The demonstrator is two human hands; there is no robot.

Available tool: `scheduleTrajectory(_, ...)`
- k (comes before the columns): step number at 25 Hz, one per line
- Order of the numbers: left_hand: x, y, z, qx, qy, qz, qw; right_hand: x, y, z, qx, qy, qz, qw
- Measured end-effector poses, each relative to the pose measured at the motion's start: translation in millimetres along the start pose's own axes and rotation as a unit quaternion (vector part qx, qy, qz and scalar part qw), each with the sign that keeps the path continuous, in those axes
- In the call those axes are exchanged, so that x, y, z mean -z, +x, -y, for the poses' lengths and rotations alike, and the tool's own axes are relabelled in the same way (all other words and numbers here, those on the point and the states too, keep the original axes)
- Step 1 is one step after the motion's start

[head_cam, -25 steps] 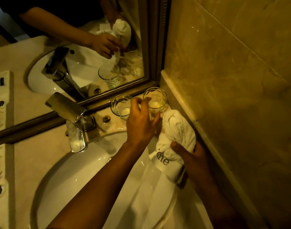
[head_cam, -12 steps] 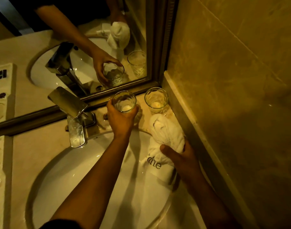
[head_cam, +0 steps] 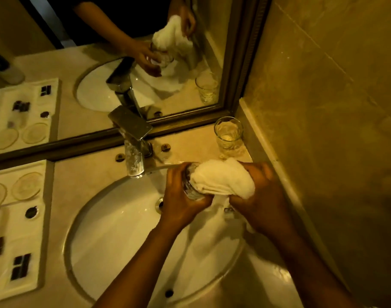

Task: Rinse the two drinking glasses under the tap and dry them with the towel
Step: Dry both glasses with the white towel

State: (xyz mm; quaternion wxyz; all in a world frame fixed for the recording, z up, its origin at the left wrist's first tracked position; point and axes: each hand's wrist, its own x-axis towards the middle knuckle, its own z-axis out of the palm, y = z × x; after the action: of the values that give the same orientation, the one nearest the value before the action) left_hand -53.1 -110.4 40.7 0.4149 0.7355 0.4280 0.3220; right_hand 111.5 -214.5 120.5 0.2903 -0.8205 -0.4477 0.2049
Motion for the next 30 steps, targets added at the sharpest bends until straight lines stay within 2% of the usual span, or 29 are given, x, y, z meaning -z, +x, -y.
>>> scheduleTrajectory(3,27.3,-43.2,-8.4,-0.014,0.028,0.015,0.999,4.0,-25.3,36.5,0.097,-0.217,0.050,0.970)
scheduleTrajectory(5,47.9,-65.9,-13.3,-0.041,0.058,0.030,0.997,-8.9,-48.3,58.3,0.164,-0.270,0.081,0.945)
scheduleTrajectory(7,67.7,-81.7,-14.5,-0.059,0.099,0.054,0.992,-23.8,-66.7,71.2,0.221,-0.267,0.131,0.929)
scheduleTrajectory(9,97.2,-98.8,-14.7,-0.078,0.161,0.050,0.983,-25.4,-77.3,78.6,0.225,-0.171,0.210,0.936)
scheduleTrajectory(10,113.5,-107.2,-14.4,-0.095,0.188,0.035,0.977,-22.0,-79.7,80.1,0.195,-0.062,0.264,0.943)
scheduleTrajectory(12,145.1,-124.4,-16.0,-0.123,0.199,0.007,0.972,-18.6,-90.1,83.0,0.111,0.201,0.316,0.921)
scheduleTrajectory(13,157.8,-131.9,-17.8,-0.140,0.202,-0.002,0.969,-21.9,-98.0,84.6,0.080,0.274,0.301,0.910)
scheduleTrajectory(14,166.0,-137.3,-19.3,-0.159,0.215,-0.007,0.964,-26.8,-105.0,88.1,0.070,0.286,0.285,0.912)
scheduleTrajectory(17,177.8,-152.6,-21.4,-0.177,0.247,-0.011,0.953,-47.0,-132.8,107.0,0.059,0.251,0.319,0.912)
scheduleTrajectory(21,187.4,-171.5,-19.6,-0.192,0.215,-0.010,0.957,-52.6,-160.0,114.1,-0.022,0.304,0.353,0.885)
scheduleTrajectory(24,190.1,-175.4,-20.7,-0.229,0.227,0.007,0.947,-53.8,-175.4,108.1,-0.078,0.327,0.340,0.878)
scheduleTrajectory(27,195.9,-178.6,-26.8,-0.247,0.246,0.075,0.934,-44.5,-181.0,110.8,0.007,0.234,0.302,0.924)
scheduleTrajectory(30,204.4,-178.1,-44.8,-0.215,0.185,0.120,0.952,-31.0,-173.7,122.1,0.159,0.085,0.255,0.950)
